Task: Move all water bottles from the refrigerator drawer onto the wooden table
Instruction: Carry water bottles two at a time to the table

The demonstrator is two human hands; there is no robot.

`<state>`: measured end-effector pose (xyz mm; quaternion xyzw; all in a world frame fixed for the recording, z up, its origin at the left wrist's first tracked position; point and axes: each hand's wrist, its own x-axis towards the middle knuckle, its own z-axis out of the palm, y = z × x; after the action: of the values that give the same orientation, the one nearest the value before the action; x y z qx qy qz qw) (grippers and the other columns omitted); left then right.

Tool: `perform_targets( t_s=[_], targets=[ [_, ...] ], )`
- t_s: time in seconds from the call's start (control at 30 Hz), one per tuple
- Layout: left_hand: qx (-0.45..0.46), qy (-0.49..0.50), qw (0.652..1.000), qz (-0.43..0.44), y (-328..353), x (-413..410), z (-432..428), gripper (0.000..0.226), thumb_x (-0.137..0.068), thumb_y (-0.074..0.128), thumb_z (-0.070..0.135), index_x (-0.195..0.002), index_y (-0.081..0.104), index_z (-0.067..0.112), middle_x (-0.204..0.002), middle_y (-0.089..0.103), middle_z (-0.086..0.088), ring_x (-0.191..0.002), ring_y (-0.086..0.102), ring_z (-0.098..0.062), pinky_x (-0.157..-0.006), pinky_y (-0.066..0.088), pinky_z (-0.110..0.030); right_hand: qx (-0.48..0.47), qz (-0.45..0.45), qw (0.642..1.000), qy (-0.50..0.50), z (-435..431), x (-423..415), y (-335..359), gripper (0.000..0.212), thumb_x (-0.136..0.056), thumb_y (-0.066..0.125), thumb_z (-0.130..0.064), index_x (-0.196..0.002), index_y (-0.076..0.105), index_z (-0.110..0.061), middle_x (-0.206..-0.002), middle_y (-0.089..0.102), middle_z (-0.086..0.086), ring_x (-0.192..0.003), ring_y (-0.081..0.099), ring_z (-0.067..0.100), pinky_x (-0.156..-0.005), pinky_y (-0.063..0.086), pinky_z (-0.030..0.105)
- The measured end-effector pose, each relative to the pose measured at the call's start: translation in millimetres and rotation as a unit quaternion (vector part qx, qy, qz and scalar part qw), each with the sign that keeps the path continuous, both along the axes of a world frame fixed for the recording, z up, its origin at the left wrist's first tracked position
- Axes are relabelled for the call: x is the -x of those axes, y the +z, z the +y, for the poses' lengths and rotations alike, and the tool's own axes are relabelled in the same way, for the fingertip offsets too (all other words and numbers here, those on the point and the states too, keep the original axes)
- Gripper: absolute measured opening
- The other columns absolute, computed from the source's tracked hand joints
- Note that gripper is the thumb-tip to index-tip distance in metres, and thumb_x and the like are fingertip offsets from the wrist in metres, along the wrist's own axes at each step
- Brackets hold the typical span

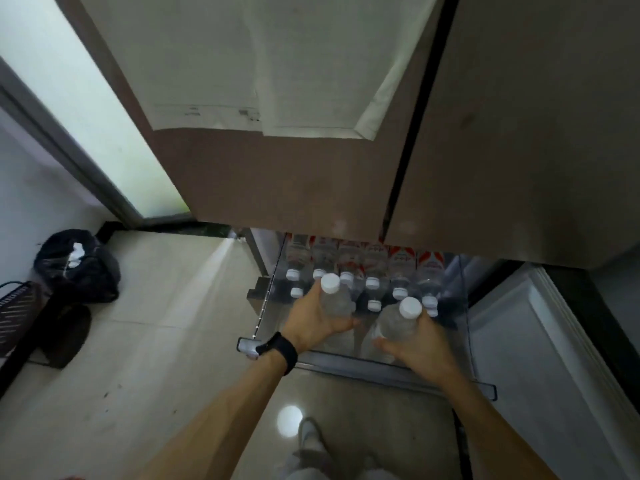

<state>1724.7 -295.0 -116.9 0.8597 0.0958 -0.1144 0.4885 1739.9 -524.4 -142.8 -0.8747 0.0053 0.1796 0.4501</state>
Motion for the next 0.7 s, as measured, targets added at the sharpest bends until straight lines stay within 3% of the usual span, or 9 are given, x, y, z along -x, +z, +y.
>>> perform_targets(
  t_s=[0.17,0.3,0.5,0.63,0.7],
  targets=[
    [0.024,0.181,0.979,-0.088,45,37,23,0.067,-0.07,0.091,0.04,-0.122,0.05,0.032,-0.109,0.059,0.023,-0.102,0.06,-0.002,-0.079,0.045,-0.011,-0.063,-0.045,0.995,0.061,13,1,57,0.053,-0.061,0.086,-0.042,-0.107,0.062,-0.03,-0.092,0.074,-0.011,-0.083,0.07,0.002,-0.07,0.059,0.028],
    [0.025,0.295,0.944,-0.147,80,92,47,0.057,-0.069,0.092,0.035,-0.111,0.052,0.035,-0.105,0.061,0.025,-0.09,0.058,0.019,-0.071,0.048,-0.007,-0.105,-0.098,0.983,0.118,49,12,102,0.056,-0.059,0.09,-0.039,-0.106,0.06,-0.038,-0.094,0.072,-0.017,-0.084,0.069,0.0,-0.071,0.059,0.028],
    [-0.019,0.456,0.872,-0.175,103,227,92,0.068,-0.061,0.09,0.054,-0.116,0.057,0.031,-0.11,0.067,0.013,-0.102,0.065,-0.006,-0.085,0.057,-0.031,-0.126,-0.134,0.944,0.274,130,74,134,0.061,-0.061,0.092,-0.034,-0.11,0.056,-0.036,-0.098,0.066,-0.018,-0.087,0.064,-0.005,-0.067,0.052,0.016],
    [-0.048,0.554,0.814,-0.167,101,348,109,0.066,-0.062,0.088,0.056,-0.115,0.055,0.034,-0.109,0.065,0.015,-0.102,0.063,-0.008,-0.088,0.056,-0.034,-0.109,-0.126,0.908,0.385,193,153,133,0.066,-0.055,0.09,-0.047,-0.11,0.055,-0.038,-0.099,0.064,-0.021,-0.089,0.063,0.002,-0.075,0.054,0.026],
    [-0.062,0.596,0.785,-0.155,95,416,118,0.068,-0.061,0.086,0.059,-0.115,0.053,0.034,-0.109,0.064,0.015,-0.103,0.063,-0.011,-0.091,0.056,-0.04,-0.106,-0.127,0.882,0.441,221,206,133,0.063,-0.056,0.09,-0.045,-0.107,0.055,-0.035,-0.094,0.064,-0.021,-0.087,0.061,-0.004,-0.07,0.047,0.012]
  ],
)
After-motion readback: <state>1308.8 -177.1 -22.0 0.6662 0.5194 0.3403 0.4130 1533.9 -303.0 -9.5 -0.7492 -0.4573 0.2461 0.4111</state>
